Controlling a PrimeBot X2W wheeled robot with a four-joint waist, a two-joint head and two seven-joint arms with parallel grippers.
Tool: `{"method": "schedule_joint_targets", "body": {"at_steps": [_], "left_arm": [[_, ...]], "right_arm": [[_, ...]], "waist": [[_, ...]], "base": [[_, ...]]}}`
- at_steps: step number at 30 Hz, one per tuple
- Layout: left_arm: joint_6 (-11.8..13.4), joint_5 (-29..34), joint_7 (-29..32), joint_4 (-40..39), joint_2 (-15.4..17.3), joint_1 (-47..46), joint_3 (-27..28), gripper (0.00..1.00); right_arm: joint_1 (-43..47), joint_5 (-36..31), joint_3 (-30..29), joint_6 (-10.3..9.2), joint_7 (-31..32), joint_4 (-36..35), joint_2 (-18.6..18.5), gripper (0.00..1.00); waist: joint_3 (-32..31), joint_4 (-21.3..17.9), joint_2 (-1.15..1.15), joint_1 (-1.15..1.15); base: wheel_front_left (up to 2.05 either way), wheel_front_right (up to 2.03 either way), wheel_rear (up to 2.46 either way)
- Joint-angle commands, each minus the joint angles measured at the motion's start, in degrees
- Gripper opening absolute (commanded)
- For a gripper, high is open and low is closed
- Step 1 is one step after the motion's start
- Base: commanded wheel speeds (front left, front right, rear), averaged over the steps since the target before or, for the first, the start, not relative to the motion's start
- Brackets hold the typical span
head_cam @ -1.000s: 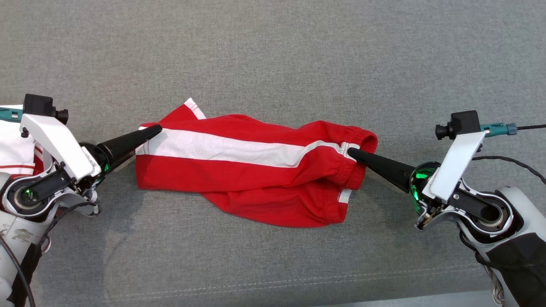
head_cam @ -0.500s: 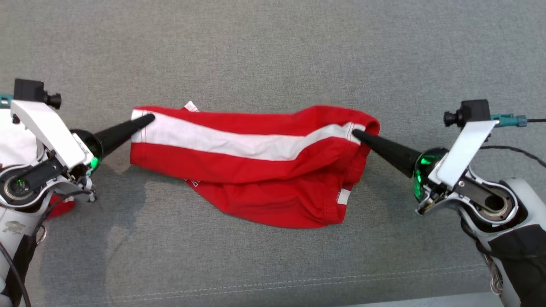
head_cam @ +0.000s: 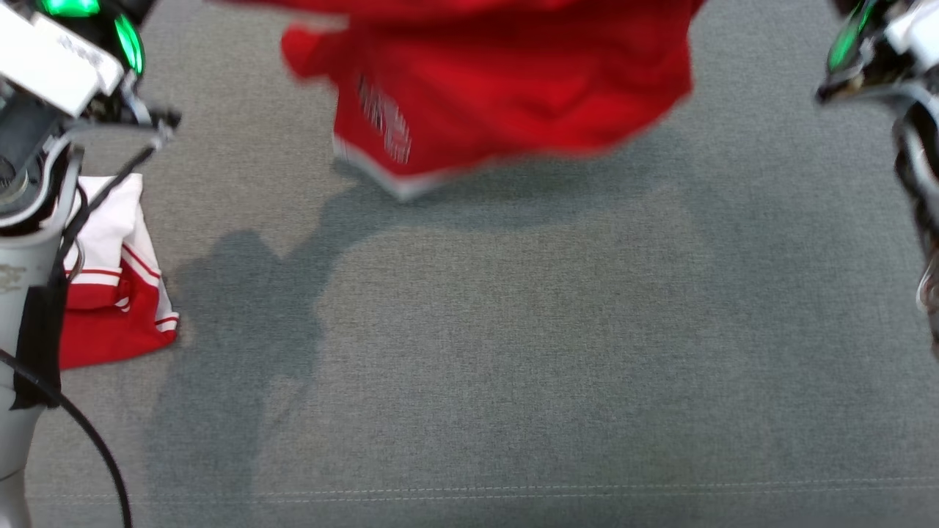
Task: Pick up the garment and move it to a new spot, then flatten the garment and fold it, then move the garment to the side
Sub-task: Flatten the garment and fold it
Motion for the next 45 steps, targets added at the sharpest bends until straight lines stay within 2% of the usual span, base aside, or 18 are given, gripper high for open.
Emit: {"method": "schedule_joint_targets", "body": {"at_steps": [1, 3, 6, 7, 10, 11, 13, 17, 22, 28, 32, 37, 42, 45], "left_arm": [[-0.1, 1.6, -2.5, -4.1, 1.4, -4.0, 3.7, 0.00], [-0.1, 0.8, -2.5, -5.4, 0.1, -3.3, 3.9, 0.00], [-0.1, 0.4, 1.9, -5.0, 1.3, 2.1, 1.5, 0.00], [-0.1, 0.4, 1.9, -5.0, 1.3, 2.1, 1.5, 0.00], [-0.1, -0.3, 5.7, -2.9, 3.0, 10.3, -0.7, 0.00], [-0.1, 0.5, 7.2, -1.1, 4.5, 15.6, -2.0, 0.00], [-0.1, 1.3, 7.4, 0.6, 5.7, 19.7, -2.6, 0.00], [-0.1, 1.0, 7.8, 2.9, 7.1, 25.4, -2.3, 0.00], [-0.1, -0.8, 9.8, 2.7, 7.7, 30.3, -1.7, 0.00], [-0.1, -0.9, 14.1, 1.6, 8.6, 36.5, -3.7, 0.00], [-0.1, 1.0, 15.4, -0.1, 9.4, 39.4, -5.6, 0.00], [-0.1, 3.7, 17.0, -3.2, 10.8, 41.4, -8.1, 0.00], [1.2, 7.4, 22.2, -4.1, 12.4, 38.2, -12.0, 0.00], [3.1, 9.1, 26.7, -2.8, 11.5, 32.1, -14.2, 0.00]], "right_arm": [[-3.3, -1.7, -0.1, 0.28, -1.8, -1.4, 0.2, 0.00], [-4.6, -1.8, 0.9, 0.28, -0.9, -1.5, 0.1, 0.00], [-1.3, 0.1, 4.2, 0.28, 5.0, -1.1, -0.9, 0.00], [-1.3, 0.1, 4.2, 0.28, 5.0, -1.1, -0.9, 0.00], [5.8, 1.0, 8.3, 0.28, 12.1, 0.6, -4.1, 0.00], [10.7, 1.1, 10.3, 0.28, 15.5, 2.2, -6.5, 0.00], [14.7, 0.9, 11.8, 0.28, 18.0, 3.2, -8.9, 0.00], [19.9, 0.8, 12.2, 0.28, 19.6, 5.2, -12.8, 0.00], [23.4, 2.9, 11.5, 0.28, 20.8, 6.2, -13.7, 0.00], [28.2, 4.8, 12.6, 0.28, 22.5, 1.7, -13.0, 0.00], [32.2, 4.9, 14.4, 0.28, 24.3, -2.3, -13.9, 0.00], [36.4, 3.8, 16.6, 0.28, 26.9, -7.1, -17.3, 0.00], [36.5, 1.9, 18.2, 0.28, 29.8, -9.9, -20.2, 0.00], [32.3, 0.5, 19.0, 0.28, 32.8, -8.7, -20.2, 0.00]], "waist": [[-0.4, 0.6, 0.00, 0.00], [-0.9, 1.1, 0.00, 0.00], [-1.7, 1.2, 0.00, 0.00], [-1.7, 1.2, 0.00, 0.00], [-2.2, 1.2, 0.00, 0.00], [-2.6, 1.3, 0.00, 0.00], [-2.9, 1.2, 0.00, 0.00], [-4.6, 0.9, 0.00, 0.00], [-7.9, 0.4, 0.00, 0.00], [-12.4, -0.3, 0.00, 0.00], [-14.3, -0.3, 0.00, 0.00], [-13.9, 0.1, 0.00, 0.00], [-8.9, 0.7, 0.00, 0.00], [-3.3, 1.0, 0.00, 0.00]], "base": [[0.00, 0.00, 0.00], [0.00, 0.00, 0.00], [0.00, 0.00, 0.00], [0.00, 0.00, 0.00], [0.00, 0.00, 0.00], [0.00, 0.00, 0.00], [0.00, 0.00, 0.00], [0.00, 0.00, 0.00], [0.00, 0.00, 0.00], [0.00, 0.00, 0.00], [0.00, 0.00, 0.00], [0.00, 0.00, 0.00], [0.00, 0.00, 0.00], [0.00, 0.00, 0.00]]}}
